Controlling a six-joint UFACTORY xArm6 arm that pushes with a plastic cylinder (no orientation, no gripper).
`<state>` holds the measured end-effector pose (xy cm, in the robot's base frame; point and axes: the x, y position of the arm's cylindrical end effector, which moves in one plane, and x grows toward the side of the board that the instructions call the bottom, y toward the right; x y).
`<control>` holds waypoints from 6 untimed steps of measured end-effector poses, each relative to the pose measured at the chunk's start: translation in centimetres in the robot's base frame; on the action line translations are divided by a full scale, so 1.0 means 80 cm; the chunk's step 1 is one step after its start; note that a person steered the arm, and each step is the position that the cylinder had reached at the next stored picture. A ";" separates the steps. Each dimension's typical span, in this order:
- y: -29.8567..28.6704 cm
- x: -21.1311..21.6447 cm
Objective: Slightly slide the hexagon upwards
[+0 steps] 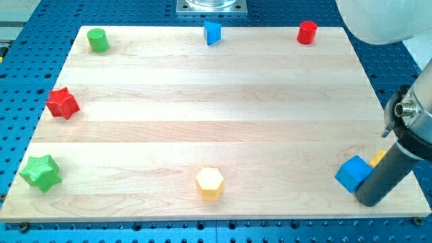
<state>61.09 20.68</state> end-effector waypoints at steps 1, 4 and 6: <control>-0.050 0.005; -0.276 0.009; -0.287 -0.057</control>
